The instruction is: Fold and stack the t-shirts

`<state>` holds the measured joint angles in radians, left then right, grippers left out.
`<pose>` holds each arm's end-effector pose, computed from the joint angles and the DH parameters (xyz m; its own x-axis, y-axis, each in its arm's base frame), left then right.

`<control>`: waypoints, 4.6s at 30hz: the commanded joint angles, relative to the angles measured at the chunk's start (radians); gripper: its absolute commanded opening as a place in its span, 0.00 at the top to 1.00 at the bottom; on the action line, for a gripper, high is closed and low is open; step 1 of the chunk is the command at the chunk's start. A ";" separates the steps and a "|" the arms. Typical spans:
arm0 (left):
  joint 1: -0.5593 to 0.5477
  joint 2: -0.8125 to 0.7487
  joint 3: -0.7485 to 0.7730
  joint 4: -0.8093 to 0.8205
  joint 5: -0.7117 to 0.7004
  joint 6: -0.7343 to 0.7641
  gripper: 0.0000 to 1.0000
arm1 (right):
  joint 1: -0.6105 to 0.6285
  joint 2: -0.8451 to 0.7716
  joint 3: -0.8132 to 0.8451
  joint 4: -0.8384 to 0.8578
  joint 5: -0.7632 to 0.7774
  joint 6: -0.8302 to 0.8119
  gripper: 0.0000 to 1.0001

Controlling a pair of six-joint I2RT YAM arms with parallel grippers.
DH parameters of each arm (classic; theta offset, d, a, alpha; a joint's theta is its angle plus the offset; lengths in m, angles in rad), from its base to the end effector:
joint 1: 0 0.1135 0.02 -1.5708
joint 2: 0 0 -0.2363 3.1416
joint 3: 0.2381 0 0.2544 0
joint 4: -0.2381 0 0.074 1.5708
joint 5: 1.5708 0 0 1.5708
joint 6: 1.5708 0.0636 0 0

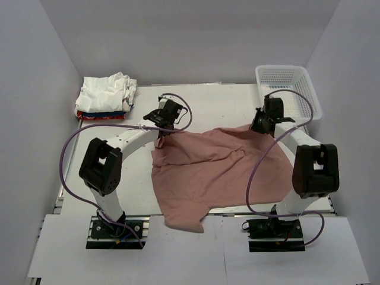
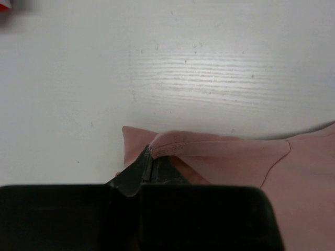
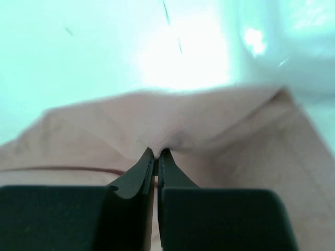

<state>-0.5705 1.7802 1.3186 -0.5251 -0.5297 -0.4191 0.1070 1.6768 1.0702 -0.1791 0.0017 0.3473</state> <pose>0.3441 -0.1826 0.1807 -0.7356 0.0547 -0.6752 -0.0742 0.9842 0.1606 0.3774 0.0404 0.1595 -0.6972 0.2674 -0.6651 0.1401 0.9607 0.2395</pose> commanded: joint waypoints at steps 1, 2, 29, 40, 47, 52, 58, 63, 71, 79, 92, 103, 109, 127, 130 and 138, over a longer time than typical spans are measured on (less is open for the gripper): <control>0.008 -0.044 0.091 -0.044 -0.084 0.008 1.00 | -0.006 -0.153 0.062 0.079 0.064 0.010 1.00; 0.008 -0.076 0.091 -0.044 -0.098 0.017 1.00 | -0.004 -0.239 0.060 0.099 0.092 -0.002 1.00; -0.002 -0.987 0.431 -0.009 0.530 0.327 1.00 | -0.006 -1.118 0.536 -0.086 0.267 -0.237 1.00; 0.008 -0.751 0.550 -0.031 0.154 0.329 1.00 | 0.000 -0.933 0.464 -0.073 0.397 -0.243 1.00; 0.066 -0.195 0.494 -0.044 -0.253 0.242 1.00 | -0.006 -0.750 0.130 0.107 0.333 -0.156 1.00; 0.179 0.224 0.563 -0.035 -0.162 0.194 0.79 | -0.004 -0.436 -0.030 0.267 0.140 -0.137 1.00; 0.201 0.521 0.962 -0.141 -0.046 0.295 0.00 | -0.003 -0.106 0.155 0.184 0.144 -0.130 0.20; 0.201 0.394 0.749 -0.069 -0.023 0.267 0.00 | 0.006 -0.130 0.185 0.150 0.031 -0.131 0.10; 0.201 0.108 0.262 0.028 0.082 0.086 0.00 | 0.056 -0.229 0.024 0.078 -0.043 -0.110 0.10; 0.201 0.209 0.246 -0.013 0.227 0.059 0.00 | 0.117 -0.072 0.054 -0.022 0.115 -0.146 0.10; 0.284 0.479 0.353 0.039 0.238 0.057 0.00 | 0.125 0.333 0.353 -0.178 0.130 -0.094 0.10; 0.347 0.795 0.824 0.074 0.346 0.314 0.00 | 0.106 0.751 0.961 -0.347 0.155 -0.171 0.10; 0.379 0.795 0.850 0.213 0.411 0.459 0.00 | 0.071 0.900 1.223 -0.293 0.086 -0.211 0.10; 0.339 0.053 0.270 -0.006 0.714 0.079 0.00 | 0.158 0.135 0.517 0.037 -0.063 -0.245 0.10; 0.310 -0.157 -0.110 0.079 0.755 -0.055 0.00 | 0.157 -0.039 0.246 0.134 -0.034 -0.160 0.10; 0.156 -0.704 -0.631 -0.118 0.826 -0.256 0.00 | 0.155 -0.305 -0.081 0.164 -0.006 -0.093 0.10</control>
<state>-0.3885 1.1976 0.7948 -0.5159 0.2489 -0.5480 0.2649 1.4406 1.0256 -0.0769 -0.0257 0.2024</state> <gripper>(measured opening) 0.997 0.899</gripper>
